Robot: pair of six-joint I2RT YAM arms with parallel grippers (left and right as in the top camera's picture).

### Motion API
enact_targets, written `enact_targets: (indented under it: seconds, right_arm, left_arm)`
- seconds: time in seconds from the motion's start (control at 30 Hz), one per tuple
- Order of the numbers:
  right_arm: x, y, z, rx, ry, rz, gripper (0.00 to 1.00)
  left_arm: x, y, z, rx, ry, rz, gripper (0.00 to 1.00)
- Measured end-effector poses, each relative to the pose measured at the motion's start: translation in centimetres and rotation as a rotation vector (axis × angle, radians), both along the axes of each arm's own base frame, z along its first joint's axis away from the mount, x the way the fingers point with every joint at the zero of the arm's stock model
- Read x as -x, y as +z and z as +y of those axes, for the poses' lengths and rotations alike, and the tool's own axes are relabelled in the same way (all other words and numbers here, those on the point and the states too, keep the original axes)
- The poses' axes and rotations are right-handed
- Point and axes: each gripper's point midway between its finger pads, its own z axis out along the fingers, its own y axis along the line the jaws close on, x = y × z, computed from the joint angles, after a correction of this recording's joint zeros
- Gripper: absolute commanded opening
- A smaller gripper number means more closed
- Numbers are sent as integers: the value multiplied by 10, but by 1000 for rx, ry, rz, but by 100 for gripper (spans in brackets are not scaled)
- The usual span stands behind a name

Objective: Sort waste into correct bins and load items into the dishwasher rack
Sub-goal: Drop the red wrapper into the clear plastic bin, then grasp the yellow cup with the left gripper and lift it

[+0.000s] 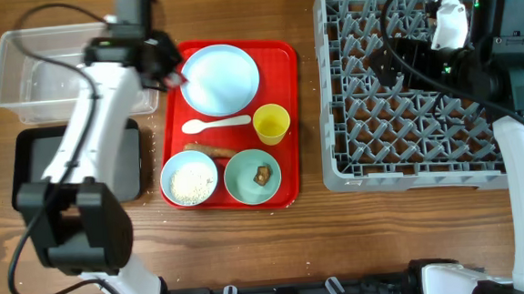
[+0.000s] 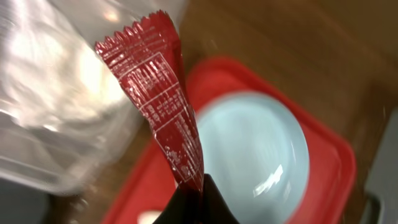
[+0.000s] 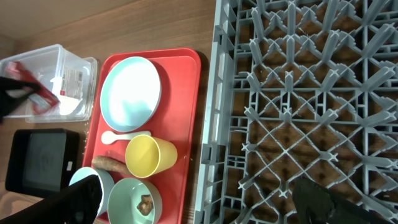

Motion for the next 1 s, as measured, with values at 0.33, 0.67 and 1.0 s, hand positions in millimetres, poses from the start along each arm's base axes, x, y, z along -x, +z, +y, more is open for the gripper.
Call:
enact_targets:
  seconds: [0.33, 0.67, 1.0]
  right_arm:
    - [0, 0, 0, 0, 0, 0, 100]
    - [0, 0, 0, 0, 0, 1, 100]
    - [0, 0, 0, 0, 0, 1, 100]
  left_arm:
    - [-42, 27, 129, -19, 294, -231, 34]
    - [-46, -33, 131, -15, 287, -111, 100]
    - [9, 12, 11, 54, -232, 59, 100]
